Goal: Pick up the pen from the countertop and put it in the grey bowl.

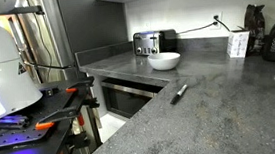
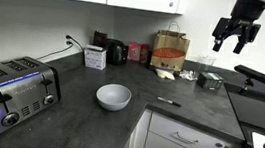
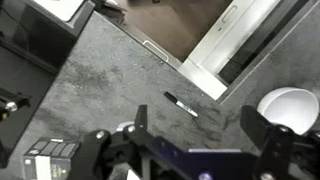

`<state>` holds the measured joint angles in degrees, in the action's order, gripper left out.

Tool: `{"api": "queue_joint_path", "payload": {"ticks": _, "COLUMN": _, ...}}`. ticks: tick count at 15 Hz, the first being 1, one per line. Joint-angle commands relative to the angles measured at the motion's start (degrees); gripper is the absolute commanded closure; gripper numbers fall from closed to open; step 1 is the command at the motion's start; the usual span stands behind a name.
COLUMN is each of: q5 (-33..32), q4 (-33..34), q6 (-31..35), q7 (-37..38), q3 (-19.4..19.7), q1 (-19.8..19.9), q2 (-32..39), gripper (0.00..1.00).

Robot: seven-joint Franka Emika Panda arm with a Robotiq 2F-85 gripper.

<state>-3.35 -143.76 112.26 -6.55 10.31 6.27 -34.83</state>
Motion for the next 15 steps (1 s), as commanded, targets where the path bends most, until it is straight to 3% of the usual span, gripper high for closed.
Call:
{"api": "queue_joint_path", "payload": {"ticks": 1, "q5": 0.3, "q4": 0.1, "q6": -0.1, "q7": -0.2, "q3": -0.4, "q1": 0.5, "q2": 0.1, "gripper": 0.00}}
{"api": "queue_joint_path", "payload": {"ticks": 7, "q5": 0.3, "q4": 0.1, "q6": -0.1, "q7": -0.2, "q3": -0.4, "q1": 0.5, "q2": 0.1, "gripper": 0.00}}
{"api": "queue_joint_path", "payload": {"ticks": 9, "q5": -1.2, "q4": 0.6, "q6": -2.3, "q7": -6.4, "q3": 0.2, "q1": -1.2, "q2": 2.5, "gripper": 0.00}}
{"api": "queue_joint_path", "payload": {"ticks": 15, "q5": -1.0, "q4": -0.6, "q6": 2.5, "q7": -21.1, "q3": 0.4, "q1": -5.3, "q2": 13.1, "gripper": 0.00}}
